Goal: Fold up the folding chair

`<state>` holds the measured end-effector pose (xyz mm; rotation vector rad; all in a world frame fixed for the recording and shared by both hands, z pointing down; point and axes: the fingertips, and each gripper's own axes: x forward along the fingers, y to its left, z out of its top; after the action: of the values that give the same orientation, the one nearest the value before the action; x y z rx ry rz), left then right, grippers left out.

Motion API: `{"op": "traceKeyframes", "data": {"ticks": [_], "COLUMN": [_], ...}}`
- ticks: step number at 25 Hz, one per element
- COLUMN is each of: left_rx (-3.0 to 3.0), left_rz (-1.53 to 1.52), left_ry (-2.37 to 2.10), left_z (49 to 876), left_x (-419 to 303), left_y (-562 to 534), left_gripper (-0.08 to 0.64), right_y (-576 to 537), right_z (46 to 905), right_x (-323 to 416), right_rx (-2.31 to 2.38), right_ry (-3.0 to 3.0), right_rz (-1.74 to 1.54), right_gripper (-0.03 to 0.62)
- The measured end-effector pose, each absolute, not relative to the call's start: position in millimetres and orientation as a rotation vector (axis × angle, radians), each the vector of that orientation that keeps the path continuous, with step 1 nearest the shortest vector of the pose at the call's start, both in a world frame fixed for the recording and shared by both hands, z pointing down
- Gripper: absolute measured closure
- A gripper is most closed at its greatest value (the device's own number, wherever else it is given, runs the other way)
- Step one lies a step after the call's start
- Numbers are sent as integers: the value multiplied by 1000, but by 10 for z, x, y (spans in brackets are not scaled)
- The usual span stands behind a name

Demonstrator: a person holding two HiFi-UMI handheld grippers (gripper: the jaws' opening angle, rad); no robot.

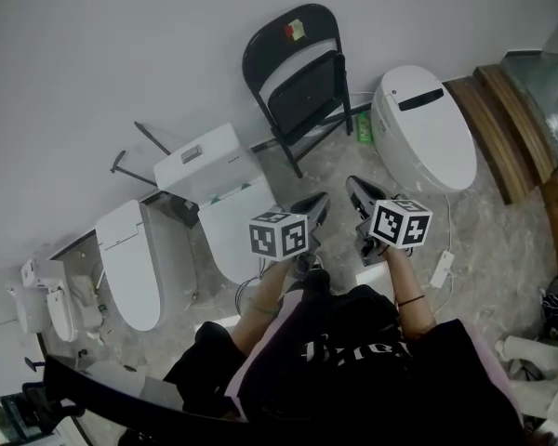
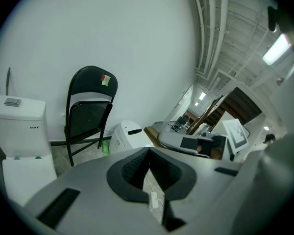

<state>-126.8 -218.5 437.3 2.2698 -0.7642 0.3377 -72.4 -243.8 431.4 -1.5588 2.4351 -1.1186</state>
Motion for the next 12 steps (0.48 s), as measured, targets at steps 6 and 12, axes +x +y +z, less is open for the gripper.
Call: {"op": "traceKeyframes", "data": {"ticks": [6, 12], "left_rx": [2211, 2194], "left_rz": [305, 325], "left_ry": [-797, -827], "left_z": [4396, 4480], "left_x": [-911, -566], "left_y": [-1548, -697], "left_gripper": [556, 556], "right_y": [-1657, -827], "right_z": [4335, 4439], "right_x": [-341, -26], "right_rx": [-1533, -1518], "right_ry": [2477, 2526], "right_rz": [-1157, -1157], "right_gripper": [578, 578]}}
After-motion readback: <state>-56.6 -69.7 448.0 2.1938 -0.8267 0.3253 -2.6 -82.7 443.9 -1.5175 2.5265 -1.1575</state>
